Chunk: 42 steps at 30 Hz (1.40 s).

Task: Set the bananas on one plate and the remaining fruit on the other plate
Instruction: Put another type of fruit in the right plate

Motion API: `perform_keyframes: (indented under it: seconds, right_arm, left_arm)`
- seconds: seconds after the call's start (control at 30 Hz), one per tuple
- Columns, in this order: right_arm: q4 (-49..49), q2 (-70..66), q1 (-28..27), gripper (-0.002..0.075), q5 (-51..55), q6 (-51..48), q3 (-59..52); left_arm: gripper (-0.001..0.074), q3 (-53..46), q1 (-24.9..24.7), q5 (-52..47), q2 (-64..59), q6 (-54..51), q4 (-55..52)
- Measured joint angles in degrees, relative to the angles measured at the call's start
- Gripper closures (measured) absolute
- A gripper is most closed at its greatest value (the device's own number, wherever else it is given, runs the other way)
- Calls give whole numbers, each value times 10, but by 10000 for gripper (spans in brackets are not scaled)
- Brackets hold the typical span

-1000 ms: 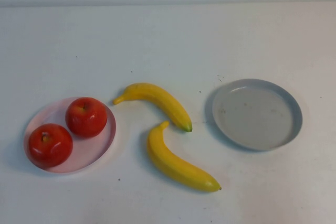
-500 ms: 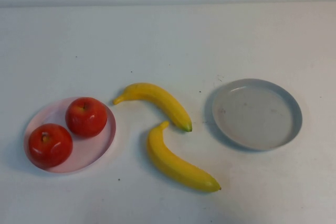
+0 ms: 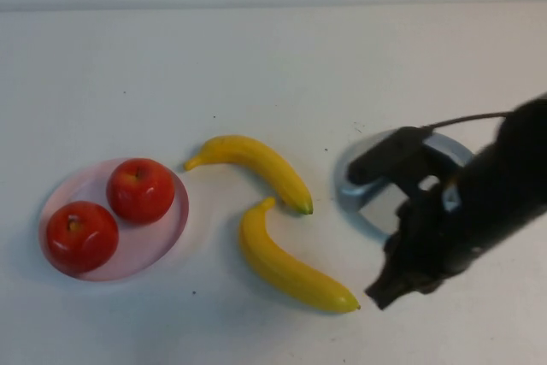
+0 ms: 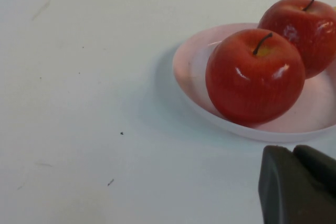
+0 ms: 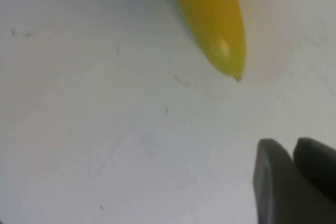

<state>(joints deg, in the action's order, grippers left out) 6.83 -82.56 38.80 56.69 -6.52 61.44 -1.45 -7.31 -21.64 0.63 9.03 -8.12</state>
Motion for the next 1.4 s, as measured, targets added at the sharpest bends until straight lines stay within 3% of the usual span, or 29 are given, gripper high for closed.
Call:
perform_keyframes:
  seconds: [0.1,0.3,0.43,0.8,0.87,0.97,1.1,1.3,1.4]
  right_arm:
    - [3,-68,30,603,0,-18,72]
    - [8,-200,68,314,-2,-39,204]
    - [-7,-274,75,260,-2,-40,268]
    - [-42,-378,75,257,4,-53,318]
    - [-42,-378,75,297,5,-59,319]
    - [-42,-378,75,417,13,-61,321]
    - [-45,-365,81,410,34,-63,321]
    - [-68,-267,85,410,39,7,321]
    - [-100,-231,57,410,44,80,325]
  left_arm:
    - [733,0,0,0,0,0,0]
    - [733,0,0,0,0,0,0]
    - [734,0,0,0,0,0,0]
    - [734,0,0,0,0,0,0]
    - [734,0,0,0,0,0,0]
    - [734,0,0,0,0,0,0]
    - [734,0,0,0,0,0,0]
    - [734,0,0,0,0,0,0]
    - [734,0,0,0,0,0,0]
